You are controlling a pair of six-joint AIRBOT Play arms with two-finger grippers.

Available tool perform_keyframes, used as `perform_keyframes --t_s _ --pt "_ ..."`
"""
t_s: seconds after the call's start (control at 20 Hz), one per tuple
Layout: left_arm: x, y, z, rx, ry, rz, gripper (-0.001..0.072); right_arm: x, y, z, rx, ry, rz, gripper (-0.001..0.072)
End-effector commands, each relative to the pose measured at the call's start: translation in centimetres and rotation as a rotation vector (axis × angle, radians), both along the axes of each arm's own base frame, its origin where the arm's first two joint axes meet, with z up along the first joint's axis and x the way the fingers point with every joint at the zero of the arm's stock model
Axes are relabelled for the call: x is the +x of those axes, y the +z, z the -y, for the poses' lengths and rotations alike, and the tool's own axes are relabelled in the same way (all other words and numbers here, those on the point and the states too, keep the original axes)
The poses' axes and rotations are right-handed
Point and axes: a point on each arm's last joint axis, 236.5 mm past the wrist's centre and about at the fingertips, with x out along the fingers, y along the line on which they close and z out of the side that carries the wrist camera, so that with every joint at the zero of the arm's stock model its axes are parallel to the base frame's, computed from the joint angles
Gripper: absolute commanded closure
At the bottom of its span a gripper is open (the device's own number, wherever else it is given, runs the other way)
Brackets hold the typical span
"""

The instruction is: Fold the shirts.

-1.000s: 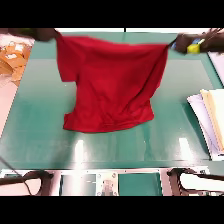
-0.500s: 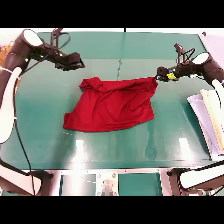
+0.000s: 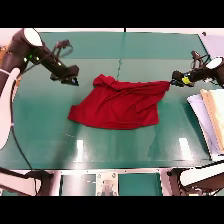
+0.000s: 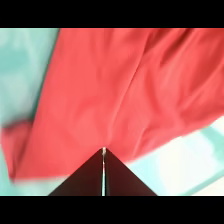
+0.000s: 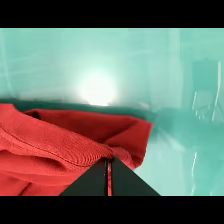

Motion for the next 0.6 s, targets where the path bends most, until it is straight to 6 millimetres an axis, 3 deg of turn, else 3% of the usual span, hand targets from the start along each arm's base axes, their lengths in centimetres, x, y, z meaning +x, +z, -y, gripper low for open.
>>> perform_keyframes --t_s 0.0,0.15,0.2,0.25,0.3,0.45,0.55 --pt "-5.1 -2.9 0.7 0.062 0.005 -0.025 0.069 -1.5 -0.9 2.5 0.011 -0.071 -0.054 0.0699" --pt "-10.1 -6.7 1.6 0.001 0.194 -0.096 0.0686 -2.0 -1.7 2.3 0.018 -0.074 -0.07 0.0699" --pt "-11.3 -7.8 2.8 -0.054 0.221 -0.105 0.0563 -2.0 -1.8 2.1 0.018 -0.068 -0.072 0.0699" --pt "-12.2 -8.8 4.0 -0.092 0.245 -0.11 0.0277 -1.8 -1.8 1.8 0.016 -0.062 -0.068 0.0699" --pt "-12.7 -10.2 5.1 -0.119 0.267 -0.107 0.0221 -1.7 -1.7 1.4 0.015 -0.057 -0.064 0.0699" --pt "-12.9 -13.7 7.4 -0.131 0.306 -0.051 0.0221 -1.4 -1.7 0.5 0.015 -0.038 -0.061 0.0699" --pt "-12.2 -15.4 7.6 -0.116 0.33 -0.036 0.0221 -1.4 -1.7 0.3 0.015 -0.035 -0.059 0.0699"
